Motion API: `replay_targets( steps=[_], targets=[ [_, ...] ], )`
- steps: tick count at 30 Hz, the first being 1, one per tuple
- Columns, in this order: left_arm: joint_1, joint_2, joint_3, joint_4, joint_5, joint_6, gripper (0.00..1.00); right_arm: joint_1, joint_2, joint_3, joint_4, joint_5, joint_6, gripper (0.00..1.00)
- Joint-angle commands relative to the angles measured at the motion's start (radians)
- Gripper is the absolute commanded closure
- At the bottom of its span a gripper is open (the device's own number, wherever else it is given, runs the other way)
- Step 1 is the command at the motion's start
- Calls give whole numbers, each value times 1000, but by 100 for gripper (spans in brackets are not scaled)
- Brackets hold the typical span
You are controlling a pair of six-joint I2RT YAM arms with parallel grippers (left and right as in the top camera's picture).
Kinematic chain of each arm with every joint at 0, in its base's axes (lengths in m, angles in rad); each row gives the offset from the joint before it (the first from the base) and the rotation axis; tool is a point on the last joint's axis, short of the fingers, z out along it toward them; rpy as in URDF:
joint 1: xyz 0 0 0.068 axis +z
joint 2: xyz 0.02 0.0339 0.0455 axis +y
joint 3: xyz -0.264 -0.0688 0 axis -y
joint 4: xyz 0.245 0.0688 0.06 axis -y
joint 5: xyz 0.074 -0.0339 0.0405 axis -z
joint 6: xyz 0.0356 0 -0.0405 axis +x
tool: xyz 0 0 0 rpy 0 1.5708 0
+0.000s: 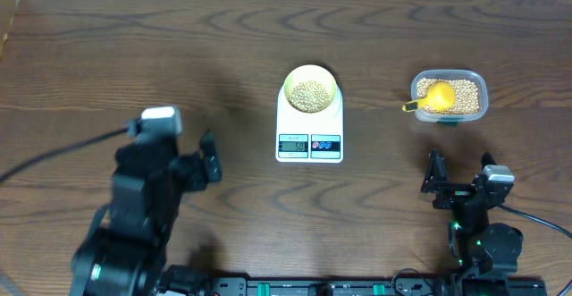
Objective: Scoop item into bowl and weigh 50g on scale
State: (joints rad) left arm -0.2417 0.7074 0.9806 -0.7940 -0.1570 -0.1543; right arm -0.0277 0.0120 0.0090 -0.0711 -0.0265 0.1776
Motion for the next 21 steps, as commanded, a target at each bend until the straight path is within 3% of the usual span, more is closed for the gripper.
replay_targets(
  steps=[1, 10, 21],
  targets=[
    [81, -143, -96, 47, 103, 71, 1, -2, -5, -4, -2, 9, -10, 1],
    [174, -404, -403, 344, 183, 79, 1, -2, -5, -4, -3, 9, -10, 1],
    [193, -486, -702, 647, 270, 79, 1, -2, -5, -4, -3, 9, -10, 1]
  ],
)
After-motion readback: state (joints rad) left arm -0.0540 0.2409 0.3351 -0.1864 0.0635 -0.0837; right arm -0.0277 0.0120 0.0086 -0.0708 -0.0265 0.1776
